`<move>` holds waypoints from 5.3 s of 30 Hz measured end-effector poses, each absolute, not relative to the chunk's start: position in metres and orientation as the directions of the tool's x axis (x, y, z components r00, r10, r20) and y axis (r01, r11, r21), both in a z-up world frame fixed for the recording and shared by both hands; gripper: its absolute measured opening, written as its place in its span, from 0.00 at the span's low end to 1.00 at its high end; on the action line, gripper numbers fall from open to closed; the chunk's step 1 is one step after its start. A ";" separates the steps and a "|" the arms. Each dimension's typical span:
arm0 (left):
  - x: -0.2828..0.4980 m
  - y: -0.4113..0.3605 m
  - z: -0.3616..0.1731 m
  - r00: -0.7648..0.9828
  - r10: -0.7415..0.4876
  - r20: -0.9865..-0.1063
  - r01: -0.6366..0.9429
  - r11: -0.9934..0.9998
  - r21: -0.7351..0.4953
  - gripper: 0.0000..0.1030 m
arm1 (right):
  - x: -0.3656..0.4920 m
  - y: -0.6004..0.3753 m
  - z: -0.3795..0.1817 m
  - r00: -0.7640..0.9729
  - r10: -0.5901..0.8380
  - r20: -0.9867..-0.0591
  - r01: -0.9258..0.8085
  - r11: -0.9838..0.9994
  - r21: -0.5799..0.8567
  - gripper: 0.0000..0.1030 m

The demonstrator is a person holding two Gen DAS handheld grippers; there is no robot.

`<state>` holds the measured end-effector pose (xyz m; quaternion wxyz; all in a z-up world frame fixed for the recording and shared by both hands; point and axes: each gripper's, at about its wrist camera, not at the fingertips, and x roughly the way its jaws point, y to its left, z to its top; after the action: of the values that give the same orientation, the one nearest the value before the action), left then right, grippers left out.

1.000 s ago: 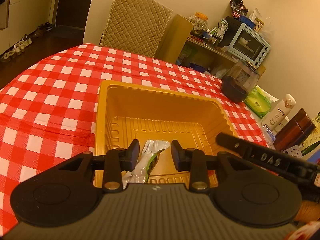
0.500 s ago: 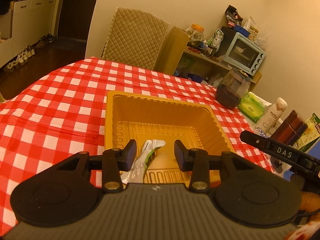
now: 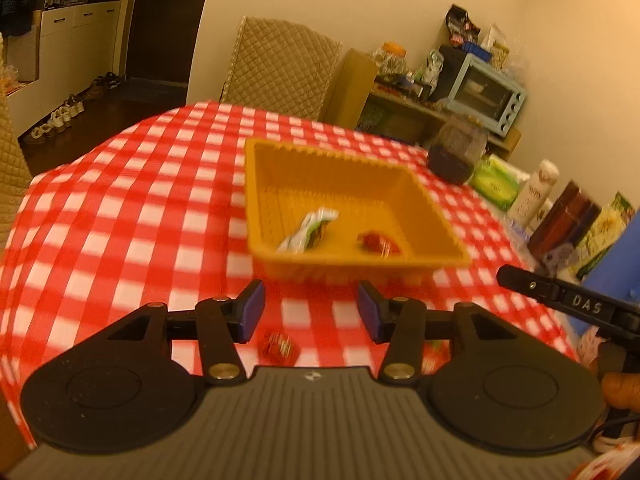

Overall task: Organize snacks
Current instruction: 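Move both tools back toward the remaining snacks on the tablecloth, then grasp the yellow candy with left tool while right tool grasps the clear silver packet, then carry the yellow candy and silver packet with both tools over the orange tray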

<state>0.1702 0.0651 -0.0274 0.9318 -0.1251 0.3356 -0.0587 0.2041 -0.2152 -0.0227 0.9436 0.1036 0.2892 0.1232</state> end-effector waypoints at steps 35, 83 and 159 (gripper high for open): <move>0.156 0.031 -0.108 0.671 -0.137 -0.729 0.068 0.990 -0.123 0.34 | 0.160 -0.198 -0.094 0.633 0.357 -0.687 -0.342 0.925 0.166 0.59; 0.142 0.060 -0.113 0.674 -0.066 -0.736 0.030 0.998 -0.061 0.29 | 0.181 -0.101 -0.120 0.520 0.468 -0.715 -0.620 0.782 0.061 0.40; 0.332 0.033 -0.017 0.742 -0.213 -0.636 0.140 0.976 -0.164 0.18 | 0.353 -0.157 -0.027 0.718 0.322 -0.618 -0.261 0.946 0.190 0.38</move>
<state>0.3323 0.0333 -0.0168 0.9317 -0.0526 0.3467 -0.0949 0.3532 -0.1572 -0.0268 0.9256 0.0447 0.3412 0.1575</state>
